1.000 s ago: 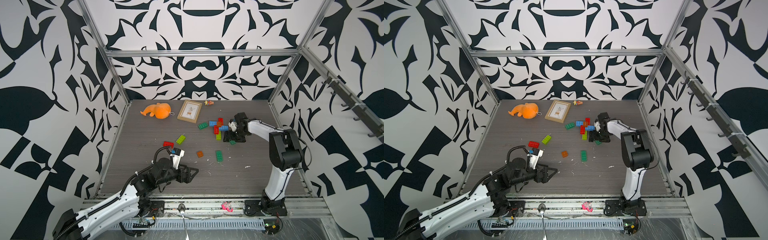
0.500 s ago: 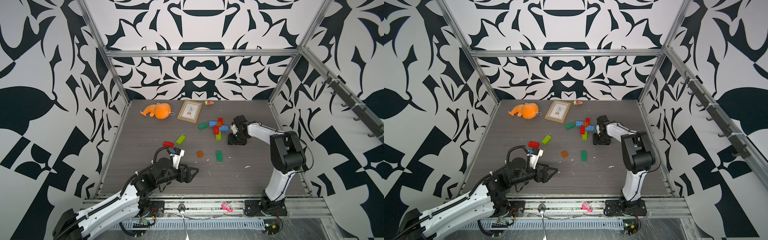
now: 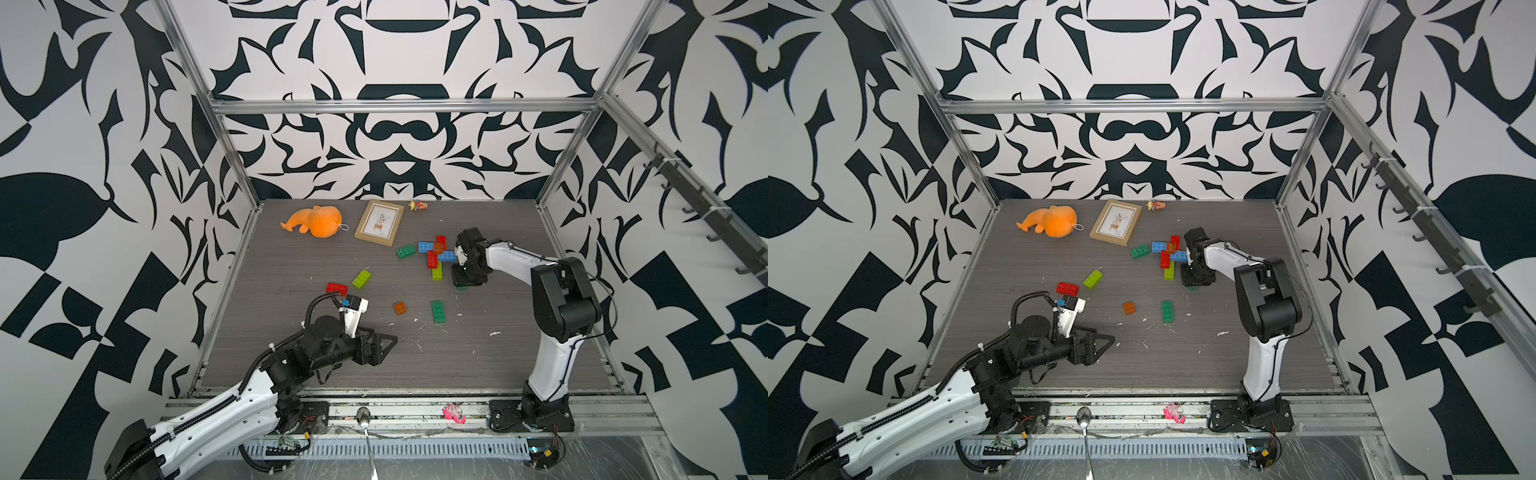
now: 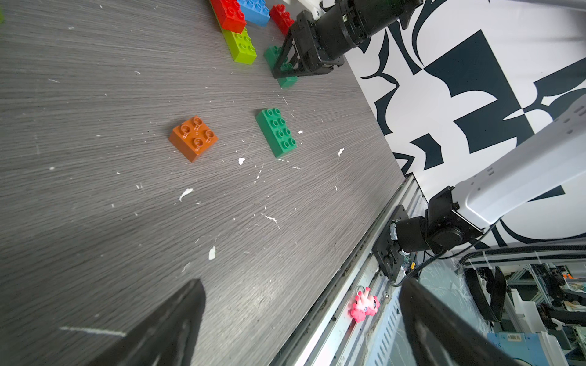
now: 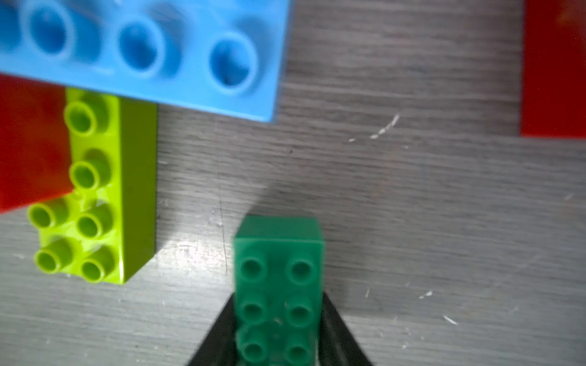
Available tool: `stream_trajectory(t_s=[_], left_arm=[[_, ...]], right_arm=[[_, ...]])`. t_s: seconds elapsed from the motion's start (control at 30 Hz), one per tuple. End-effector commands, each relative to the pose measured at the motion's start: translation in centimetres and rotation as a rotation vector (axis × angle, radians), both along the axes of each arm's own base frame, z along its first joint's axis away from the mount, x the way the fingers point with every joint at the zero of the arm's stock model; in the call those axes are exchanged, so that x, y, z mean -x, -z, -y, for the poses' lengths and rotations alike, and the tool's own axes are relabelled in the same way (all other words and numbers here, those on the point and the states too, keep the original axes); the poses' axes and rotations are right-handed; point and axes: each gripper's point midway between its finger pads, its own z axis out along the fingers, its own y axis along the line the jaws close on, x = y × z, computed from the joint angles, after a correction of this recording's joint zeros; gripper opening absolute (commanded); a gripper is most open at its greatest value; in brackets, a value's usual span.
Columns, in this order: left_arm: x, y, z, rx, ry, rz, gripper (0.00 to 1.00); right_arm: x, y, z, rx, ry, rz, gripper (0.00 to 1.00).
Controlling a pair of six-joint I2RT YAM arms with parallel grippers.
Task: Assemble a small pinwheel with lego
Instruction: Pick up the lego brick from the center of the board, then assemble the lego brick at the center of the board.
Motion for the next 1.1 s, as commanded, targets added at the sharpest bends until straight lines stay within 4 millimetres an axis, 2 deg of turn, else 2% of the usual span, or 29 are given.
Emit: stream_trajectory(t_s=[0.0, 0.07, 0.13, 0.2, 0.33, 0.47, 0.57, 0.67, 0.83, 1.07], left_arm=[[-0.1, 0.7, -0.2, -0.020, -0.011, -0.001, 1.00], [0.0, 0.9, -0.1, -0.029, -0.001, -0.006, 1.00], [0.0, 0.8, -0.1, -0.036, 0.003, -0.006, 1.00], [0.1, 0.6, 0.1, -0.032, 0.014, -0.008, 1.00], [1.2, 0.0, 1.2, -0.032, 0.062, 0.014, 0.99], [2.7, -0.2, 2.6, -0.089, 0.086, 0.117, 0.99], [3.7, -0.2, 3.7, -0.133, 0.096, 0.219, 1.00], [4.4, 0.1, 4.5, -0.165, 0.091, 0.332, 1.00], [4.8, 0.6, 5.3, -0.146, 0.071, 0.350, 1.00], [4.0, 0.7, 3.9, -0.100, -0.035, 0.275, 1.00]], right_arm=[[-0.2, -1.6, 0.1, 0.035, 0.029, 0.065, 0.26], [0.1, -3.0, 0.0, 0.040, 0.045, 0.106, 0.18], [1.2, -4.2, -0.2, 0.030, 0.054, 0.133, 0.15], [2.9, -5.3, -0.2, 0.029, 0.069, 0.151, 0.13], [8.0, -6.7, -1.3, -0.035, 0.087, 0.136, 0.11], [13.6, -6.7, -3.7, -0.077, 0.033, 0.136, 0.11], [17.0, -5.9, -4.7, -0.087, 0.023, 0.111, 0.11], [19.5, -4.5, -5.7, -0.093, 0.013, 0.096, 0.10], [21.3, -2.6, -6.7, -0.064, 0.015, 0.090, 0.10], [20.8, -0.7, -7.2, -0.030, 0.028, 0.071, 0.10]])
